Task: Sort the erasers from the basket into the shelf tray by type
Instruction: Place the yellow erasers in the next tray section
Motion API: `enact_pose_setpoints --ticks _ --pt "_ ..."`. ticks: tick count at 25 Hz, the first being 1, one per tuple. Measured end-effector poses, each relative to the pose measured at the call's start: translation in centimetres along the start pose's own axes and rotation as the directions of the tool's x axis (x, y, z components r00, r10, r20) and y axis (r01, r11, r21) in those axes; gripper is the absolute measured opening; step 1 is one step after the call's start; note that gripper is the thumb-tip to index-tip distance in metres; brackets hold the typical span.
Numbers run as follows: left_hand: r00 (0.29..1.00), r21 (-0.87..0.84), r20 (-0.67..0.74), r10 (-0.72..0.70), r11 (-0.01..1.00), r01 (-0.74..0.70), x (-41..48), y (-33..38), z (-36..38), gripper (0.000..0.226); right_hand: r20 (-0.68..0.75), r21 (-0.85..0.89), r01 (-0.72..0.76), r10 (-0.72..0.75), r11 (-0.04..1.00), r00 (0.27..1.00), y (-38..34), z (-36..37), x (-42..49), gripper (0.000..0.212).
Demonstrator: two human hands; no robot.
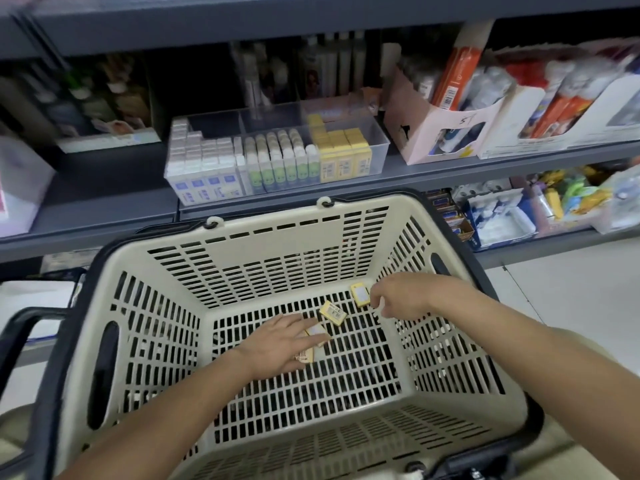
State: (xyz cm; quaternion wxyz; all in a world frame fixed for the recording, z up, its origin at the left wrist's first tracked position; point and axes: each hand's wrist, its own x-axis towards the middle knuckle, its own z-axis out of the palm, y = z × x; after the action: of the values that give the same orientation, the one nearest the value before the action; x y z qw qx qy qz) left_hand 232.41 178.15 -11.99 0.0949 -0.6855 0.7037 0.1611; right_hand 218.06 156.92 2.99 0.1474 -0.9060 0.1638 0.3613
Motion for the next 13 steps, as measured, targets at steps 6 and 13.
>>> enact_pose_setpoints --ticks 6,13 --pt "0.987 -0.155 0.064 -0.149 0.975 0.158 -1.8 -0.9 -1.2 0.064 -0.091 0.041 -0.104 0.108 0.994 0.990 -1.2 3.2 8.0 0.053" --pt "0.950 -0.440 0.039 -0.311 0.848 0.296 -1.0 -0.7 -2.6 0.066 -0.187 -0.081 -0.127 0.110 0.989 0.976 -1.3 5.9 9.7 0.048"
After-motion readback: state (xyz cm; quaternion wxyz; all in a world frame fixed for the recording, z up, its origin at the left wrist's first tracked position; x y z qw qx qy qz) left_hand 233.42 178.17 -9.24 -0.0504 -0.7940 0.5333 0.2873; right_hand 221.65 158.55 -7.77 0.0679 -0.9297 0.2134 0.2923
